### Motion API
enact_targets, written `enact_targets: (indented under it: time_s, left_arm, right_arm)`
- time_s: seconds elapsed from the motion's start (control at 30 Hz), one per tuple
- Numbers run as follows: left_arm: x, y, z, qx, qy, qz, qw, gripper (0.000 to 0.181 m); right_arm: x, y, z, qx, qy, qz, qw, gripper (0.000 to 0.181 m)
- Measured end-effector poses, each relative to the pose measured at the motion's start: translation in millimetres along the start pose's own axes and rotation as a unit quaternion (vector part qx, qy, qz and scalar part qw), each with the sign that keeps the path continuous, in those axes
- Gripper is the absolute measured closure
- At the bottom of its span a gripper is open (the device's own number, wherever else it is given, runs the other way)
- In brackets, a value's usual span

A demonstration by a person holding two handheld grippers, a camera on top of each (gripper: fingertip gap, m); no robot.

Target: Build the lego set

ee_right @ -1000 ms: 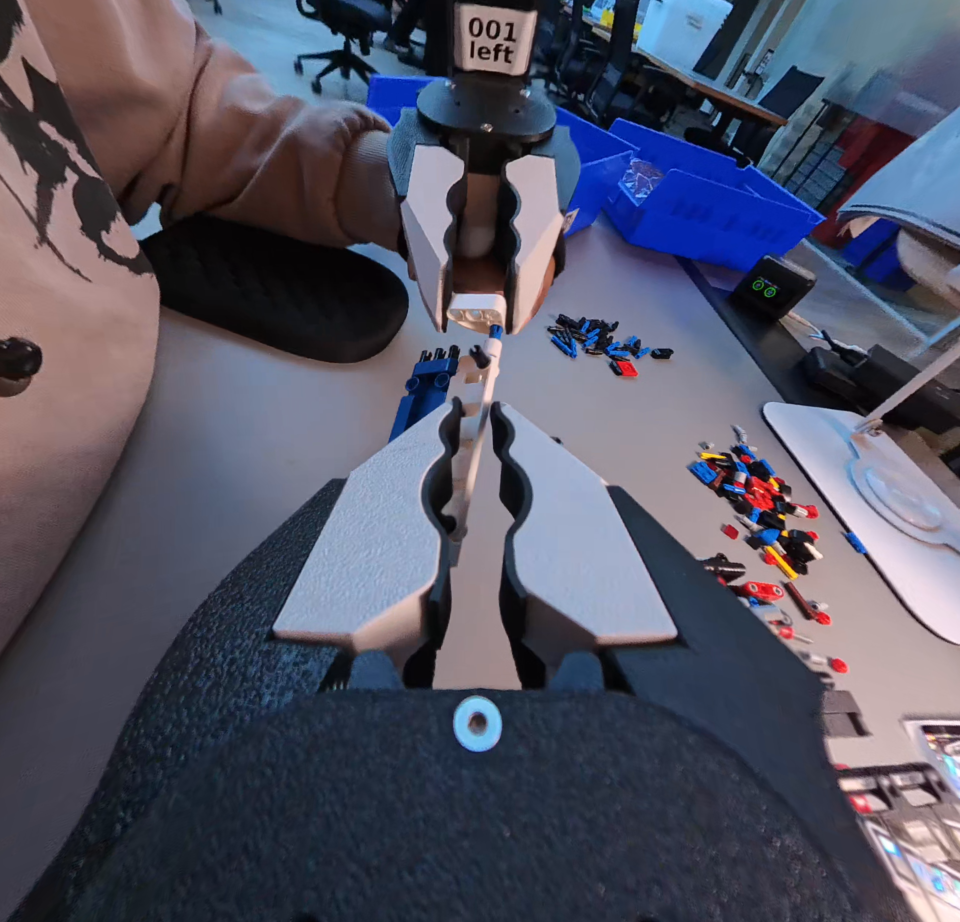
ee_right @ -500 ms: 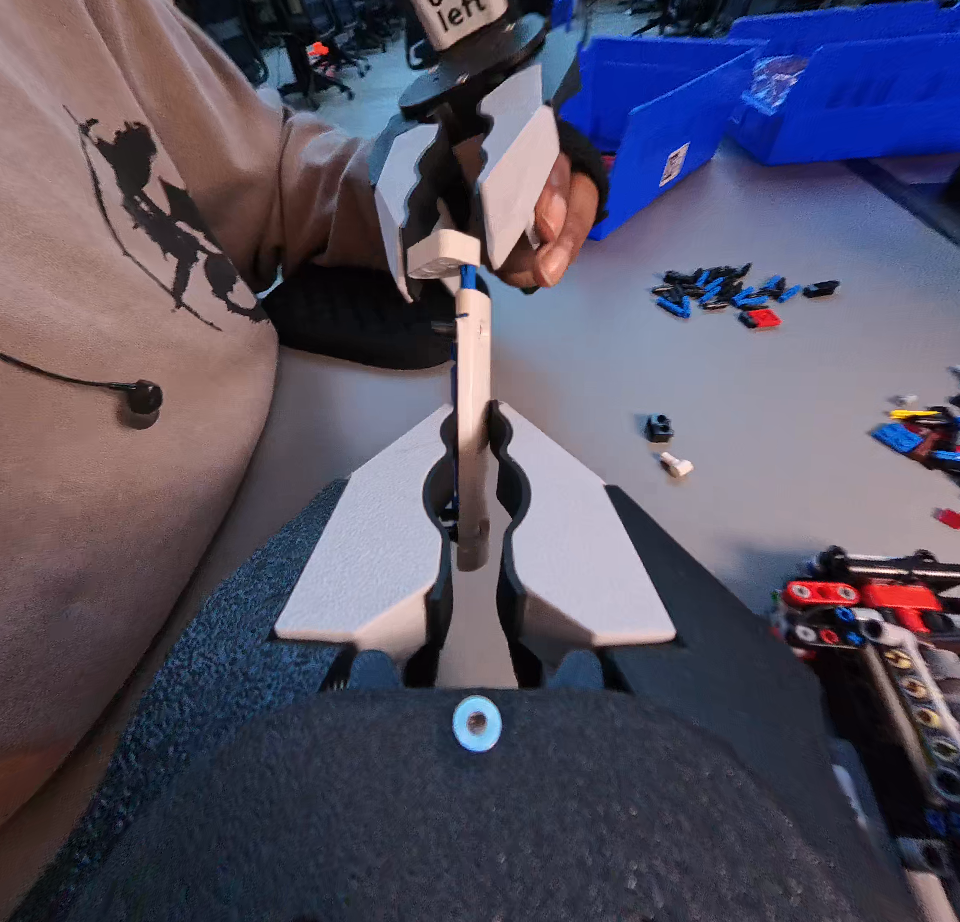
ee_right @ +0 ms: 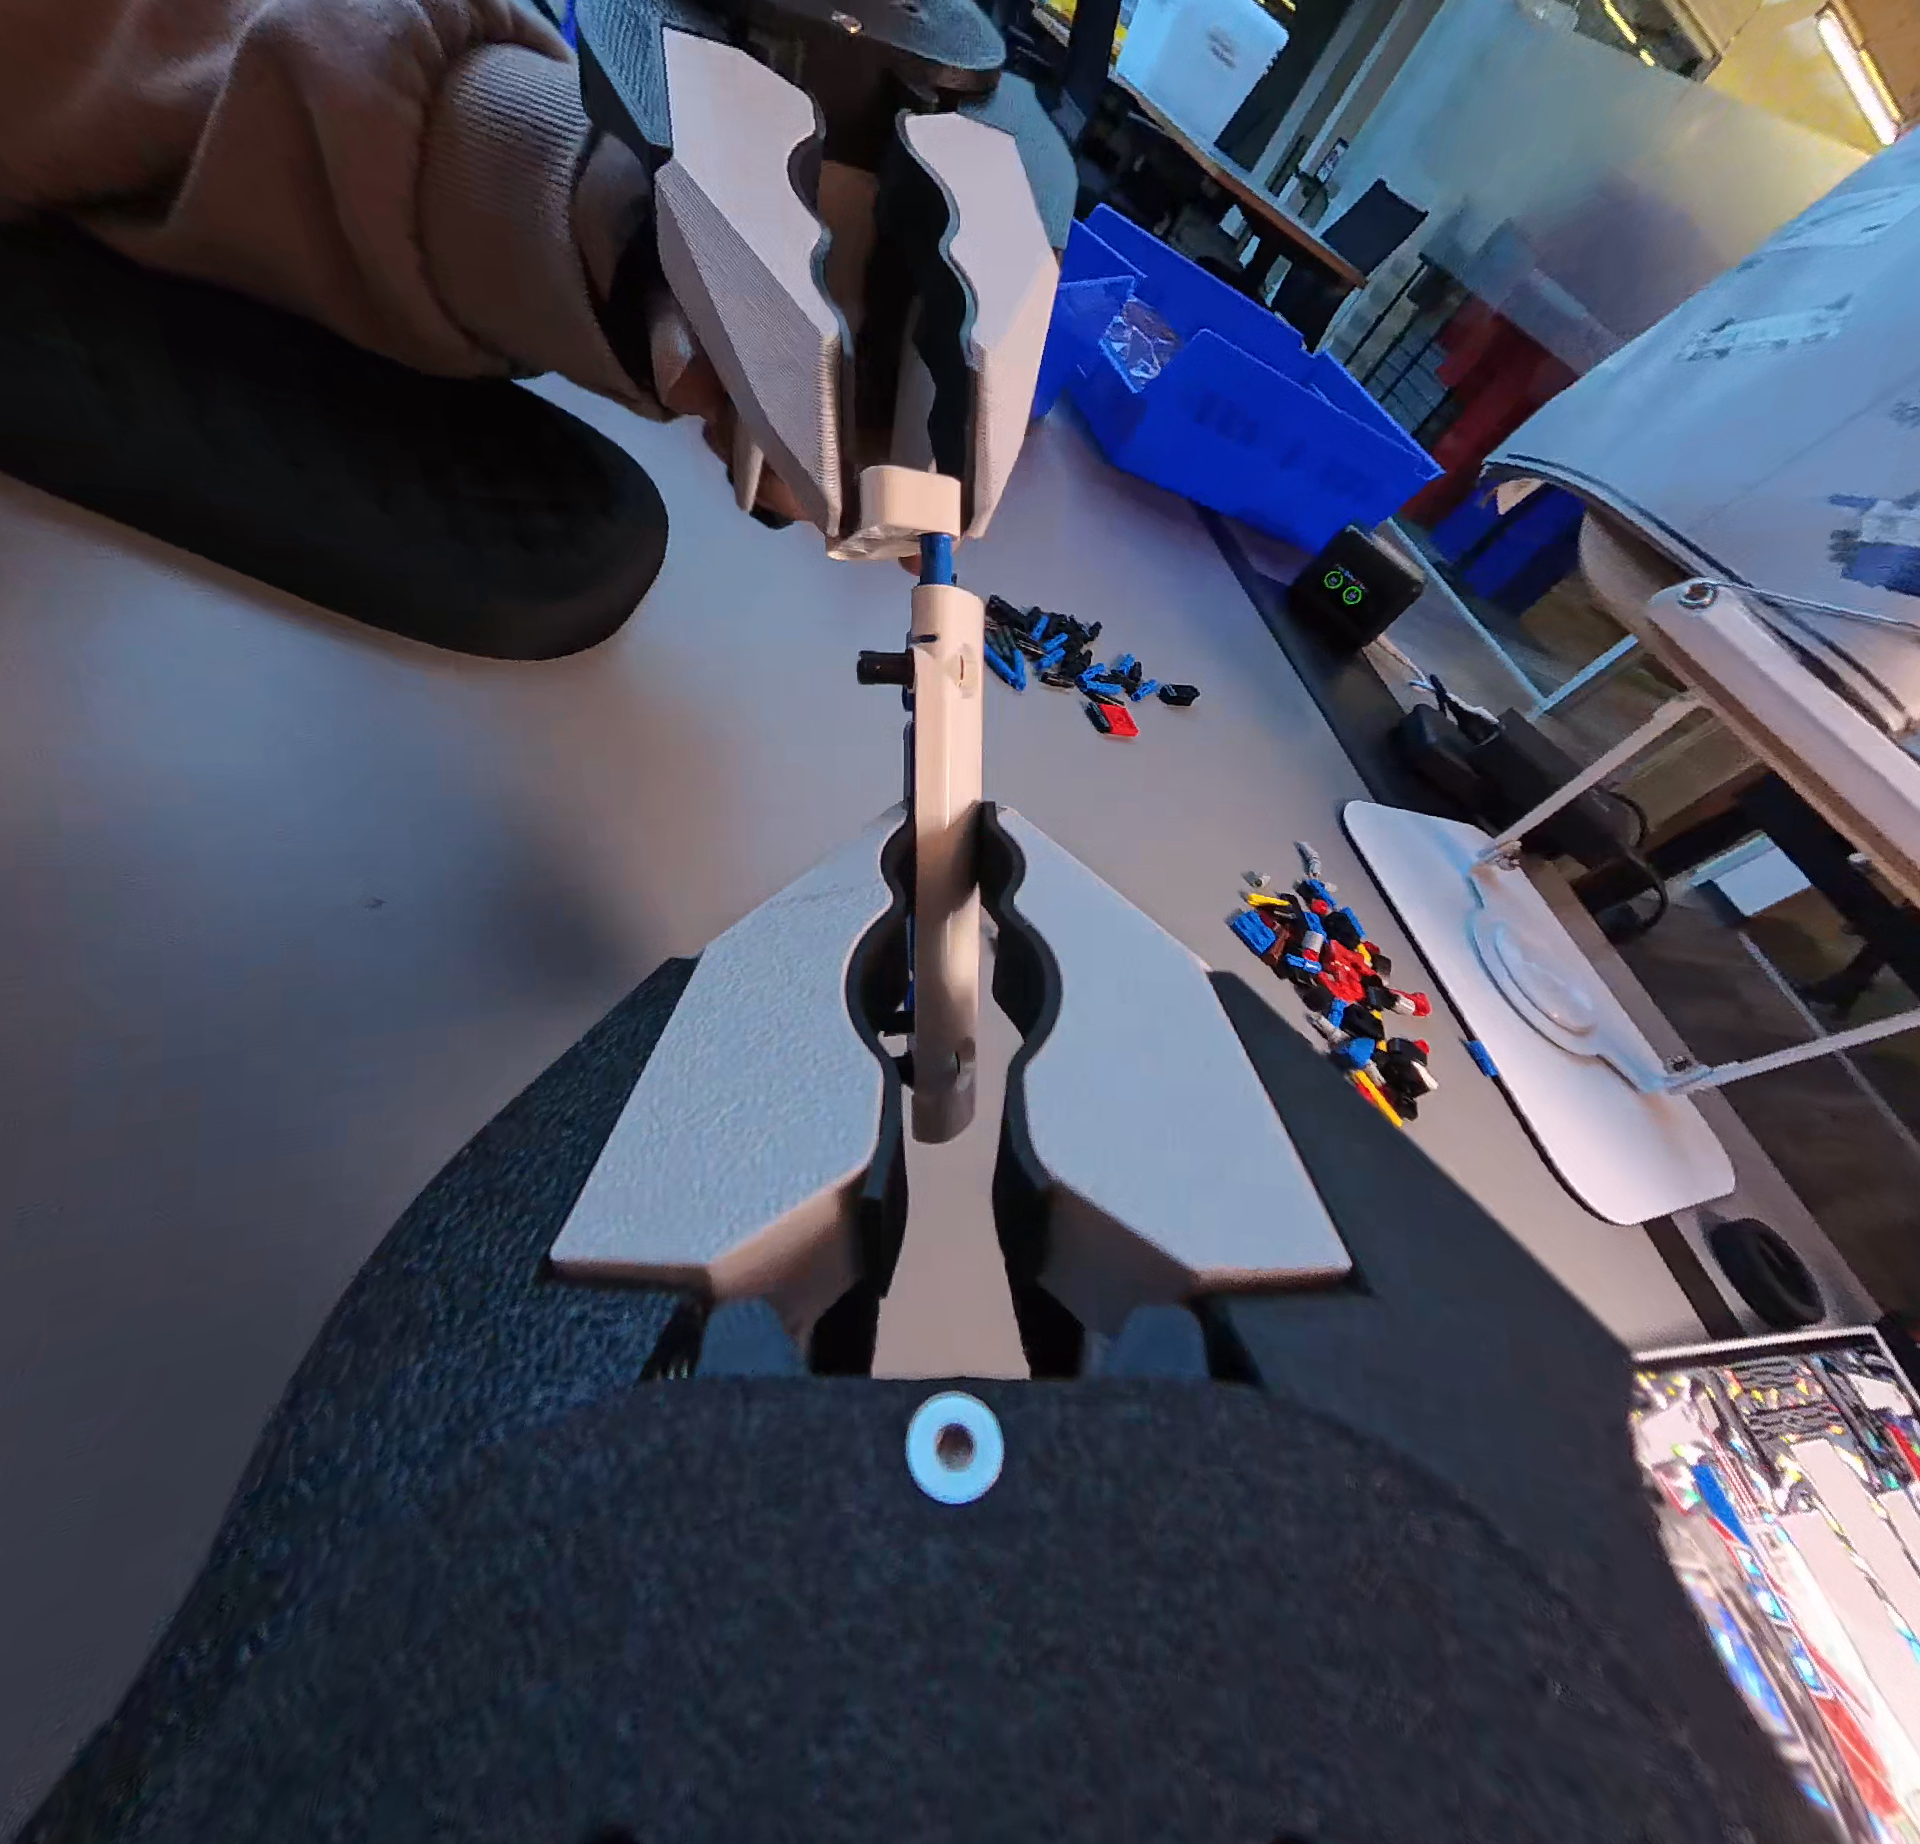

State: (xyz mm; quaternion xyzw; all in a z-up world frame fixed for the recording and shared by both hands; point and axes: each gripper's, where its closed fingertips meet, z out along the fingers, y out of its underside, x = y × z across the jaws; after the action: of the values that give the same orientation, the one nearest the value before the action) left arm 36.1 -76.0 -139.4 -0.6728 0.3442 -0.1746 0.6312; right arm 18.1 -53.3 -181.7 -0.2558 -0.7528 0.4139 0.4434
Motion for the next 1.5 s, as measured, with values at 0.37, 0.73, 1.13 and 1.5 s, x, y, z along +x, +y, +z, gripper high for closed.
enact_targets:
  time_s: [0.37,0.73,1.13,1.5]
  left_arm:
    - [23.4,19.2,-1.8,-0.074,0.063,0.135,0.986,0.167]
    - [17.7,22.2,9.4,-0.083,0.052,0.09,0.991,0.167]
    - [13.1,25.6,6.4,-0.092,0.043,0.06,0.993,0.167]
    - [19.4,42.0,10.1,-0.136,0.066,0.081,0.985,0.167]
  right_arm:
    - [-30.1,7.6,2.5,-0.045,-0.078,-0.017,0.996,0.175]
    - [-25.5,16.5,9.4,-0.075,-0.066,0.015,0.995,0.17]
    - [-21.7,3.1,7.9,-0.048,-0.04,-0.016,0.998,0.175]
    - [-31.4,12.1,10.5,-0.089,-0.067,-0.031,0.993,0.174]
